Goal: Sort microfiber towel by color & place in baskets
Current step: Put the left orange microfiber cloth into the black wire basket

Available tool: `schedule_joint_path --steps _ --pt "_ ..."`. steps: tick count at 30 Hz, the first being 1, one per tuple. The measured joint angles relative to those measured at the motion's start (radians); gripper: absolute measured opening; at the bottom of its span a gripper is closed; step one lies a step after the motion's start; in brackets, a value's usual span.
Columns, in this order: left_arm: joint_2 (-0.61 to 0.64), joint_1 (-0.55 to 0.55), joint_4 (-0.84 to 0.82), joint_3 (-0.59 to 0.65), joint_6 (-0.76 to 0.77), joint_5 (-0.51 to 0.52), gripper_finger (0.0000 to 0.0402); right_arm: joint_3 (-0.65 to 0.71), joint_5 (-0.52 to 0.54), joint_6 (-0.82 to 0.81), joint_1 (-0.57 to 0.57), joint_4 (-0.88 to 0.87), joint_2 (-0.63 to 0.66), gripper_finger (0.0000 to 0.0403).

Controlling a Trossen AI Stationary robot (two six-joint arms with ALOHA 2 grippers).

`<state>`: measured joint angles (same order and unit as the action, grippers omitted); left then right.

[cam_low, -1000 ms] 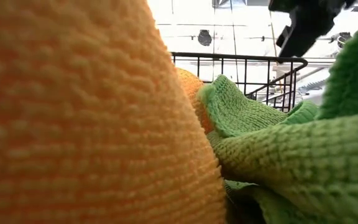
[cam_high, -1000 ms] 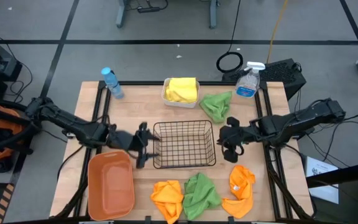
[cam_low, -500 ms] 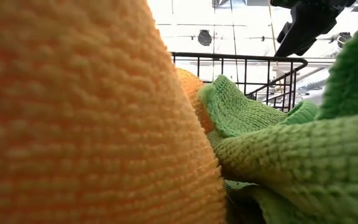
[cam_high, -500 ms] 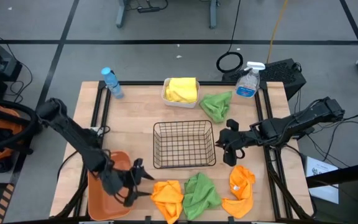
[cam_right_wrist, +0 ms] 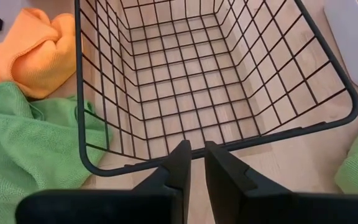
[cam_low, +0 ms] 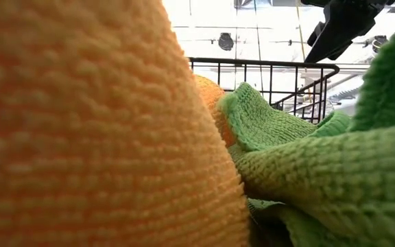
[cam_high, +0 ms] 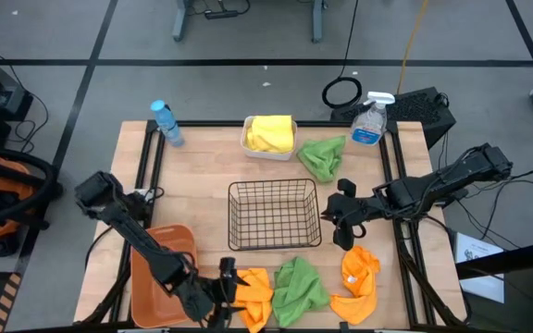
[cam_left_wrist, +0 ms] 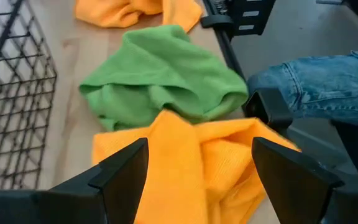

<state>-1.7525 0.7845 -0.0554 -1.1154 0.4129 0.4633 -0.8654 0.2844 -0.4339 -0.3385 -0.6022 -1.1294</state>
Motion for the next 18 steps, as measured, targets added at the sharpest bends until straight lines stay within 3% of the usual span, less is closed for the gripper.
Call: schedule_joint_path --steps 7,12,18 --pt "-0.103 -0.008 -0.015 -0.096 0.026 -0.029 0.0292 0.000 0.013 0.000 -0.040 -0.007 0.000 0.0038" --pt "-0.194 -0.027 -0.022 -0.144 0.028 -0.032 0.0292 0.000 0.103 -0.008 -0.067 -0.006 0.000 0.0038" --pt "-0.259 -0.045 -0.126 -0.182 0.078 -0.035 0.0292 0.000 0.110 -0.027 -0.096 -0.006 0.000 0.0038"
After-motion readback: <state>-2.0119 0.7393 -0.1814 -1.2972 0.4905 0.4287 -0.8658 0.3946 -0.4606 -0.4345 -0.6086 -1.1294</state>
